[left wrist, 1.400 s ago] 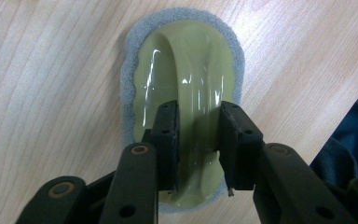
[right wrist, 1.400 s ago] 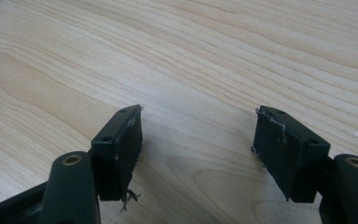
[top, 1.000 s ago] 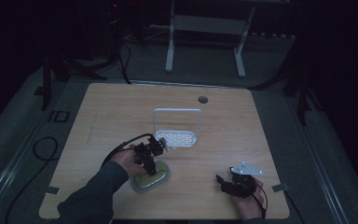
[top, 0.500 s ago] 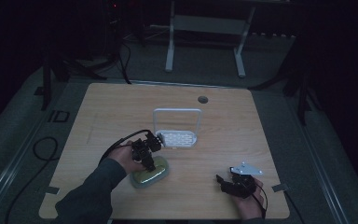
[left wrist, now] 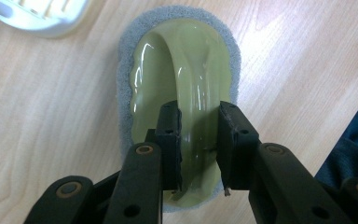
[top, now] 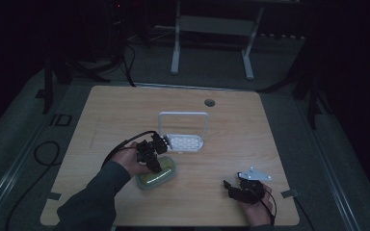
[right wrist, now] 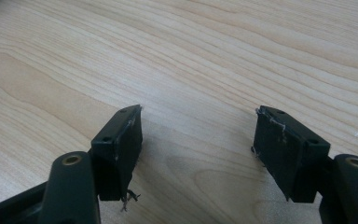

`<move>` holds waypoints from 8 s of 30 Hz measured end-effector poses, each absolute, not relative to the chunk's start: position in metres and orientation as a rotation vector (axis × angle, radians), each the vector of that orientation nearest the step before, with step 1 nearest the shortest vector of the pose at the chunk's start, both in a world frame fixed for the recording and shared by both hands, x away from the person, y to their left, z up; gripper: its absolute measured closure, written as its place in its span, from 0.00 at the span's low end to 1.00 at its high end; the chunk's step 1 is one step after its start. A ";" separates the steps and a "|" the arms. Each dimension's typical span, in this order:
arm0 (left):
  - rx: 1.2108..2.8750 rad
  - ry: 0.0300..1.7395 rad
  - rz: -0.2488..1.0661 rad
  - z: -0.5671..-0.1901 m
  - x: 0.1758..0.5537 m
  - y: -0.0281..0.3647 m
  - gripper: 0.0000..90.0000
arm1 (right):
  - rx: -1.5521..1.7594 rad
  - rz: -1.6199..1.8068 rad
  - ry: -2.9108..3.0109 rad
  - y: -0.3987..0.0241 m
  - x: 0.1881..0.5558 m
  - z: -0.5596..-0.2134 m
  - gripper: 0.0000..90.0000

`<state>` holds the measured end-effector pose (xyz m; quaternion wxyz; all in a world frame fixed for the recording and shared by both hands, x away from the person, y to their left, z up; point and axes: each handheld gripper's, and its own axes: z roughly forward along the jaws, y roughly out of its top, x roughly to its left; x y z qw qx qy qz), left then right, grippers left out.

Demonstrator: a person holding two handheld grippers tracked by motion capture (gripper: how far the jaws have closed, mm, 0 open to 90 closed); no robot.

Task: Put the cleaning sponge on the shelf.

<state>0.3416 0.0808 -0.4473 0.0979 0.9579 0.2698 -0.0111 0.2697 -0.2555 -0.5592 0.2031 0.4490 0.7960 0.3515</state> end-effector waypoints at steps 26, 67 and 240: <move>2.826 0.698 0.008 -0.427 0.351 0.075 0.80 | 1.252 0.982 2.220 -0.255 0.270 -0.559 0.35; 2.807 0.539 0.146 -0.412 0.370 0.064 0.80 | 1.251 0.982 2.221 -0.255 0.270 -0.559 0.35; 2.965 -0.032 0.463 -0.452 0.421 -0.001 0.79 | 1.244 0.983 2.227 -0.256 0.271 -0.559 0.35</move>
